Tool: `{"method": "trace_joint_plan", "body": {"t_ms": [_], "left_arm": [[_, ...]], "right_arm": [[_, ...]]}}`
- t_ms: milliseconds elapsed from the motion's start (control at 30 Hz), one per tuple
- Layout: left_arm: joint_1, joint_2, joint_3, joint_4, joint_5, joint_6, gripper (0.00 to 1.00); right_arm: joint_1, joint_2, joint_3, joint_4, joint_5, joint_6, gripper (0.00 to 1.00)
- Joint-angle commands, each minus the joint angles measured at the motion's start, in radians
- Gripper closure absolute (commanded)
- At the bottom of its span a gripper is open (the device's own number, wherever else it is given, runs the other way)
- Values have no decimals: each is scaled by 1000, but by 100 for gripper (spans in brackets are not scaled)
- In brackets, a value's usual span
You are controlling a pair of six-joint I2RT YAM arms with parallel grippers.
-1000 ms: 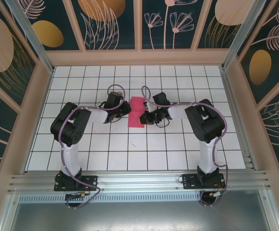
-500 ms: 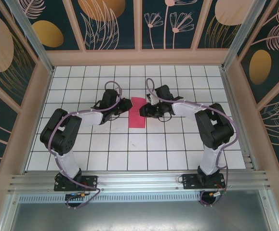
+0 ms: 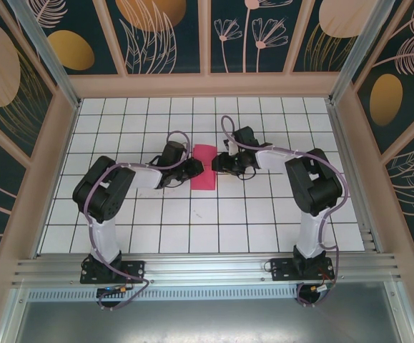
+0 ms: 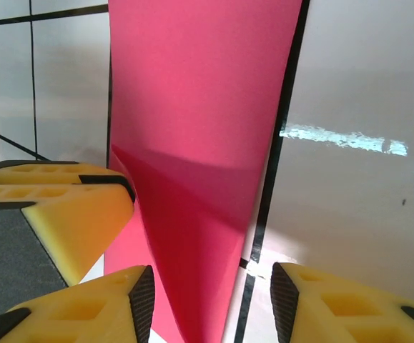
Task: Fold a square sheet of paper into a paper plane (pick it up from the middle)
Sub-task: Turn over the paper at the center of the table.
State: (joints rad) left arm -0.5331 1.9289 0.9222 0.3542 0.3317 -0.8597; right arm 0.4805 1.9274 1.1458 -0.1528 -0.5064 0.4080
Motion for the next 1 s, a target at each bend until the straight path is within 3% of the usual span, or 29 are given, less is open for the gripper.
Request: {"method": "trace_joint_plan", "body": {"t_ms": [0,700,967], "left_arm": [[-1,14,26,-20,-11,-12,80],[-21,32,-3,-55,-6,-8,88],[-20,16,-12,-54,-18,-11,88]], "right_arm": [[3,32,35,27,-29,15,50],[3,99,60,131,-119,79,58],[2,96,56,101,2,69,54]]}}
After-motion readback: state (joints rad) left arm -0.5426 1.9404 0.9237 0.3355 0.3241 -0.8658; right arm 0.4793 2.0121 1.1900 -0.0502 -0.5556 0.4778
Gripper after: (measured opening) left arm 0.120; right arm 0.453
